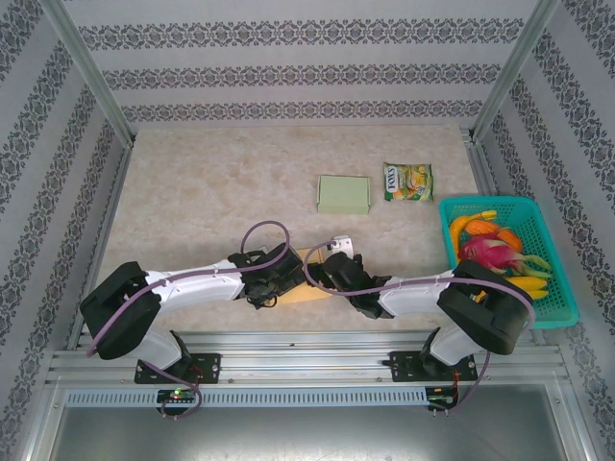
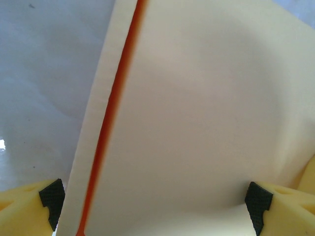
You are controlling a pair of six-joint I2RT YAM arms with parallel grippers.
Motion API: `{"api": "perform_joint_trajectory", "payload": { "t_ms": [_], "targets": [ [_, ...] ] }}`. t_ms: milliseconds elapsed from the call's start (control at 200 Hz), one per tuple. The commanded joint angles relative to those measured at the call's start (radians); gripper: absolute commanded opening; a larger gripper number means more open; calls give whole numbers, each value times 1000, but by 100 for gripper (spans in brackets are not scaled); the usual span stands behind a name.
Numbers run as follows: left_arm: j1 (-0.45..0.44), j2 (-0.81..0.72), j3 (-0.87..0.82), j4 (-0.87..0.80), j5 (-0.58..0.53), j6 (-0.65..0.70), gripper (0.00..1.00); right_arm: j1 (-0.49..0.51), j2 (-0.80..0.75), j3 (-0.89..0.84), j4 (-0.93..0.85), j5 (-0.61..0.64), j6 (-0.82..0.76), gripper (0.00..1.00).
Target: Fold the paper box
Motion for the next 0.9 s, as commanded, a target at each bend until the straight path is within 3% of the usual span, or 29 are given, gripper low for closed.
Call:
{"api": "perform_joint_trajectory", "payload": {
  "t_ms": [0,300,545,894],
  "targets": [
    [-13,-10,16,93,97,-18,96,0,51,-15,-57,-46,6,98],
    [-13,-12,-19,147,107,-66,93,9,67,-16,-40,-47,26,98],
    [-14,-47,14,95,79,-73,94,37,78,-6,-39,-16,41,98],
    [-10,-55,-82,137,53,-97,93,48,76,-3,-43,-16,42,98]
  ]
}}
